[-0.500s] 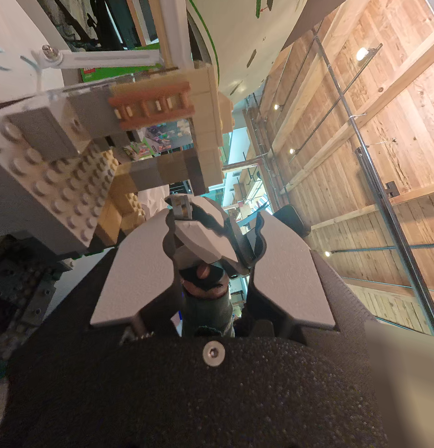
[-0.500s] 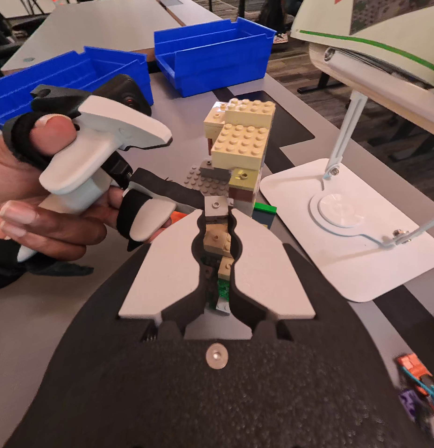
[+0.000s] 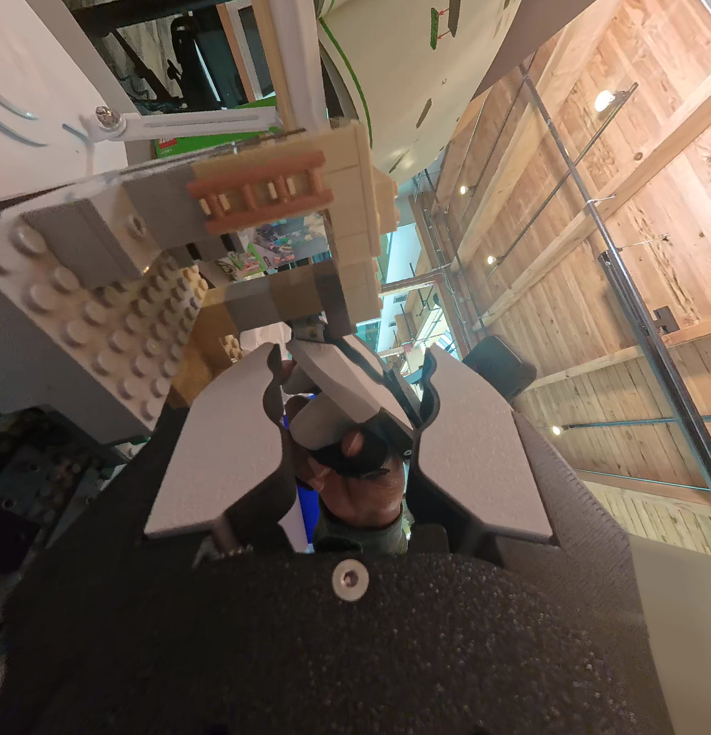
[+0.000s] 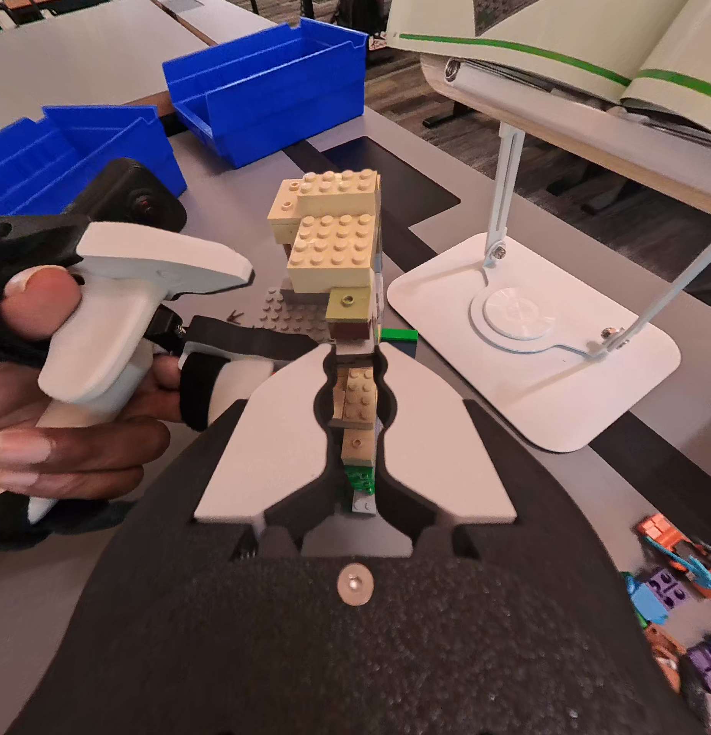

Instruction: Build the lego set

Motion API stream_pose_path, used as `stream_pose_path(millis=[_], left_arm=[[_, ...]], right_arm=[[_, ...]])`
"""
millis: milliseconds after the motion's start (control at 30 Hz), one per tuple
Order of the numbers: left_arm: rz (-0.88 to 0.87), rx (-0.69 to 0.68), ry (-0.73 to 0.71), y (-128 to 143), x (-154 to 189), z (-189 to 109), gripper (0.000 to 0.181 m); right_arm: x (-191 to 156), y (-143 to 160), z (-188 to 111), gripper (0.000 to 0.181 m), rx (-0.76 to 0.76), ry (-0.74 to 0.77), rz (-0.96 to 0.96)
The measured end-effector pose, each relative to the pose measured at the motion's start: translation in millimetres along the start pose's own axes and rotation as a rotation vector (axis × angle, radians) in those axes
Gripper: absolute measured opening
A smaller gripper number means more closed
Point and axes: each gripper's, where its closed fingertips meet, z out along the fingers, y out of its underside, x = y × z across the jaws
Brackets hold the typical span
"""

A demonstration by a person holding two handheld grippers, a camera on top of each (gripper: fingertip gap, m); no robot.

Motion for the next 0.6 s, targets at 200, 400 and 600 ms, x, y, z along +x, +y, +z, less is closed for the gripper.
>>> stream_pose_path(millis=[200,400,600], left_arm=[[-0.027,0.018,0.029,-1.3,2.0,5.2,0.067],[-0.051,0.024,0.050,-2.9,3.4,7.6,0.067],[-0.061,0.019,0.065,-3.4,3.6,6.6,0.064]], right_arm=[[0.1,-3.1,1.5,0.016,-0.007,0.037,-0.034],[2.1,-4.3,1.3,0.016,-0.024,0.065,-0.060],[1.2,-5.1,0.9,0.017,-0.009,0.052,-0.043]])
